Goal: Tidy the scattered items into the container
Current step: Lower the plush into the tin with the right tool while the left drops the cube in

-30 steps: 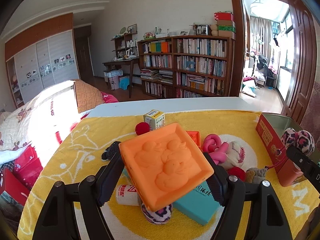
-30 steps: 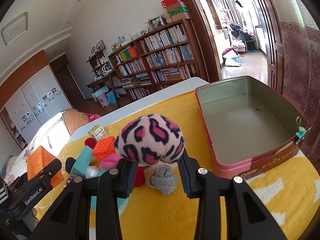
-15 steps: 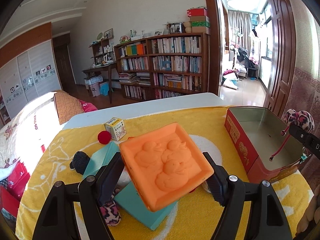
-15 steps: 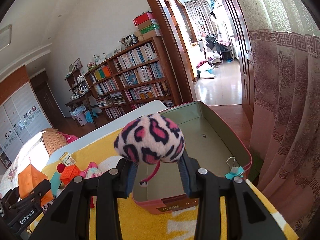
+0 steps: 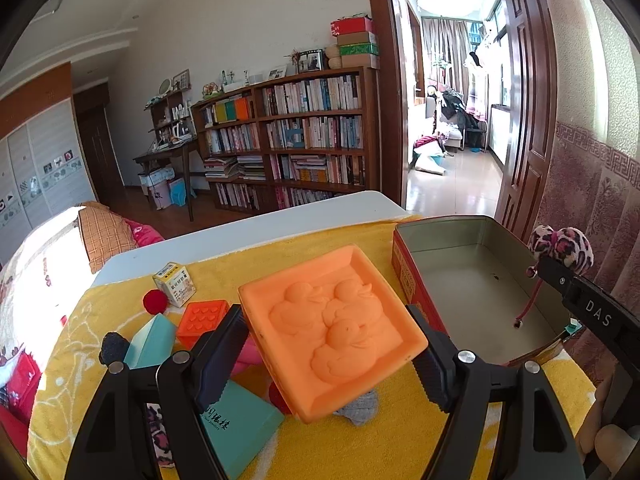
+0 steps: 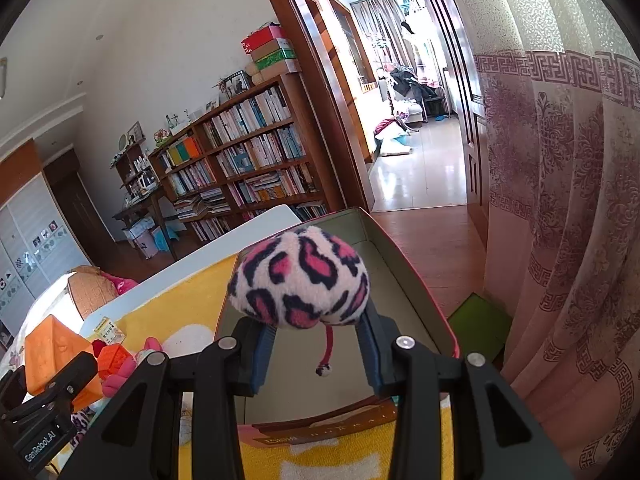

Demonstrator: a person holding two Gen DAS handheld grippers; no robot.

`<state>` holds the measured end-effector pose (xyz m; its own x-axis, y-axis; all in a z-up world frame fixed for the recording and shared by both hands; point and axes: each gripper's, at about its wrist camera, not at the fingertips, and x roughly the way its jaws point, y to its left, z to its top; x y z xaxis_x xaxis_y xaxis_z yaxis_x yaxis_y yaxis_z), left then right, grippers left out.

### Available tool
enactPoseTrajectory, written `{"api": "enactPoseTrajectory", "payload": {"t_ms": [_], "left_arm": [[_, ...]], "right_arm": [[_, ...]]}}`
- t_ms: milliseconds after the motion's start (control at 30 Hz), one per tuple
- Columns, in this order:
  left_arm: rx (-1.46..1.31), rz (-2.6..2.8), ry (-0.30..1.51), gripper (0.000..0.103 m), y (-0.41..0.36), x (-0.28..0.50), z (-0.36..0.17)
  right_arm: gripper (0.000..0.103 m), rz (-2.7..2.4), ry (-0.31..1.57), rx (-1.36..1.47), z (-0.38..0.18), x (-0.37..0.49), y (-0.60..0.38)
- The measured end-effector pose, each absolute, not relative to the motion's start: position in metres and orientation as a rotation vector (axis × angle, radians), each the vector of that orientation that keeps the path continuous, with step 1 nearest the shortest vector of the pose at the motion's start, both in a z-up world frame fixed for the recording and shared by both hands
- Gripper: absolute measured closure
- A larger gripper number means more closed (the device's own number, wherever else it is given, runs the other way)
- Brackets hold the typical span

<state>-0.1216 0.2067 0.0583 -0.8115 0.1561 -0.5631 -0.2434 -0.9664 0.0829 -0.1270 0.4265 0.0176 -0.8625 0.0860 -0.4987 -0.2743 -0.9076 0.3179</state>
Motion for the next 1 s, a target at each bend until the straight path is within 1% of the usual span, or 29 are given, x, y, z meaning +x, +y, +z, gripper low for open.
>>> {"api": "enactPoseTrajectory", "payload": {"t_ms": [500,1000], "left_arm": [[-0.854,2.736,0.224,0.024,0.243,-0.14,0.061],[-0.924,2.619,0.081,0.024,0.265,-0.164,0.06]], "right_arm": [[0.061,2.8,0.541,-0.756,0.015,-0.146,0.44],[0.061,2.804,0.559,-0.808,0.006,-0.149,0.445]]}}
